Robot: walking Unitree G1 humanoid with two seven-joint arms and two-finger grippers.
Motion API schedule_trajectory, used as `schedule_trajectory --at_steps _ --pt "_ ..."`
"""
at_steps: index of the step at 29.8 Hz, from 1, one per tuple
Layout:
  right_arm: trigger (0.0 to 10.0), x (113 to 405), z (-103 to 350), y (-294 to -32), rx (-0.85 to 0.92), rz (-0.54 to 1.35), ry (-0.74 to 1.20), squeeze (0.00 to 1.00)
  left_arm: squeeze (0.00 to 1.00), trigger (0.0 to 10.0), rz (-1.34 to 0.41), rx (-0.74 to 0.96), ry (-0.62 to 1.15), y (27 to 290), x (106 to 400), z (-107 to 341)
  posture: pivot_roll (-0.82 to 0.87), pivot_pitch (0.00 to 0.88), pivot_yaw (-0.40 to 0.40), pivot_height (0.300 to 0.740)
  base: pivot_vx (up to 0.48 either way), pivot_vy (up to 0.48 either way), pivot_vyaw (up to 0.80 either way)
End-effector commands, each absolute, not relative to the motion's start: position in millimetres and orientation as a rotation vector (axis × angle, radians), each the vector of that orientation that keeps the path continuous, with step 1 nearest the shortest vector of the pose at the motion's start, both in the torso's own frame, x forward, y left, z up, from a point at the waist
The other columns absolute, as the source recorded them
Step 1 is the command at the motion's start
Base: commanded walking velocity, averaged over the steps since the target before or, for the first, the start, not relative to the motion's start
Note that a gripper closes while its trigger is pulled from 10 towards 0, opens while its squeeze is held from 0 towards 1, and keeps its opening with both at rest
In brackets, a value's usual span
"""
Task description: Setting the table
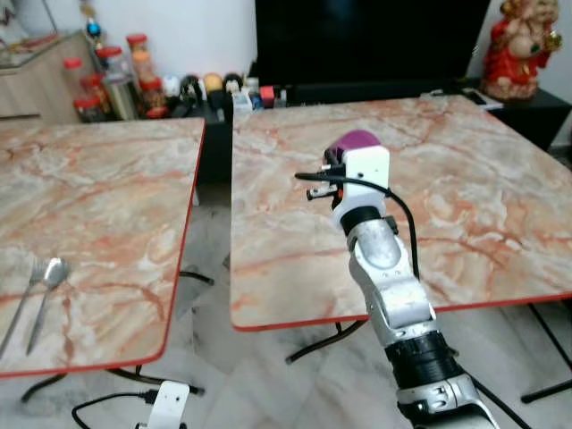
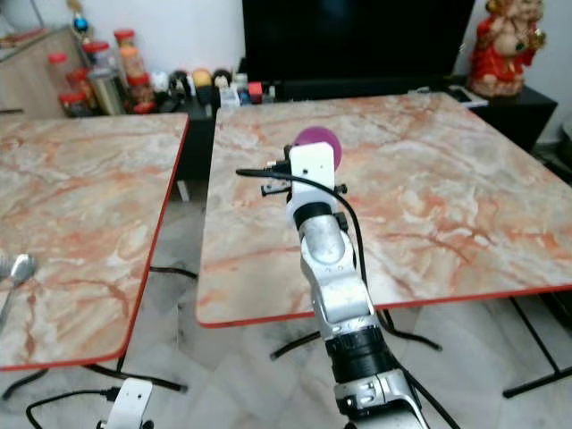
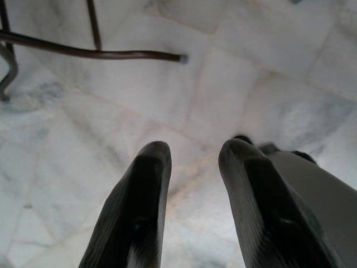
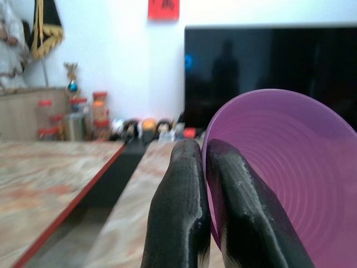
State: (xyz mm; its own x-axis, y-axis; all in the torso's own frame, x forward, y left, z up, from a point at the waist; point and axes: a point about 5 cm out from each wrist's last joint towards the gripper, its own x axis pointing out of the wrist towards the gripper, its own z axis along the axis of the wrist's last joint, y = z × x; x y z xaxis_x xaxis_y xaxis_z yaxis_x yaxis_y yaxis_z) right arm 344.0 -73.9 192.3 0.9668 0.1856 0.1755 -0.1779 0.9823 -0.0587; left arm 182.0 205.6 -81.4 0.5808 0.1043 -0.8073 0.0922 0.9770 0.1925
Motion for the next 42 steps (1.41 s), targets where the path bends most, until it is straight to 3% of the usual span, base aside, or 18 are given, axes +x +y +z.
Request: schedule_trajectory --at_steps 1,42 --pt "10.0 344.3 201.1 -68.4 -0.042 0.206 -0.211 0.00 0.00 10.0 0.013 0.248 0.955 211.2 183.2 -79.9 -0.03 0.000 0.024 0.736 0.000 0.480 0.00" --pt "10.0 345.1 206.2 -66.4 -0.053 0.211 -0.219 0.00 0.00 10.0 0.061 0.225 0.964 216.0 180.4 -80.5 -0.03 0.005 0.034 0.736 0.000 0.480 0.07"
